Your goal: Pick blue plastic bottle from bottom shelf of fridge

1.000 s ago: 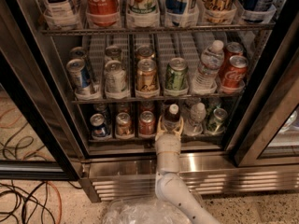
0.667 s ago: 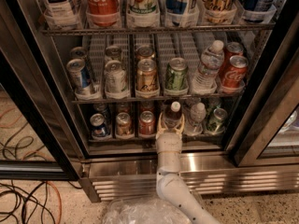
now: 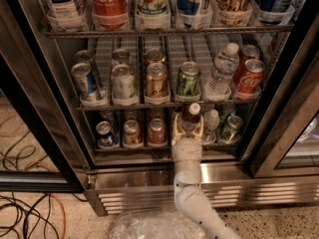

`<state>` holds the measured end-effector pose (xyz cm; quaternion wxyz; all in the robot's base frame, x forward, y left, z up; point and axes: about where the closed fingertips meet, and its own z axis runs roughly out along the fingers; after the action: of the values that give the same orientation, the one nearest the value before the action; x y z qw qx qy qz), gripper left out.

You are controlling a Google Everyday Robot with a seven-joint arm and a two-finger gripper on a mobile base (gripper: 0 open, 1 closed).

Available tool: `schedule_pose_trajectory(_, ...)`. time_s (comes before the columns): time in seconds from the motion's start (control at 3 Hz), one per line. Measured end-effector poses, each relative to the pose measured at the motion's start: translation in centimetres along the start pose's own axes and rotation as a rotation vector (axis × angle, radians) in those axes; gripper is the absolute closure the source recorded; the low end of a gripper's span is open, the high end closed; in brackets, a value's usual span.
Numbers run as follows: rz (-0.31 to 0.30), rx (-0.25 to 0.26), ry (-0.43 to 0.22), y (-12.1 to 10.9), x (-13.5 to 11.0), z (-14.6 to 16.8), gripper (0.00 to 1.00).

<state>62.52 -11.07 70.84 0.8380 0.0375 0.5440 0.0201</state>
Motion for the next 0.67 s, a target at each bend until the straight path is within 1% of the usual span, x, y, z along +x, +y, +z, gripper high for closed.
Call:
schedule_pose_trajectory(0.33, -0.050, -0.076, 0.026, -0.3, -1.5, -1.6, 1.00)
schedule_pose_trajectory(0.67, -0.068, -0.205, 0.126, -1.3, -1.9, -4.3, 1.00)
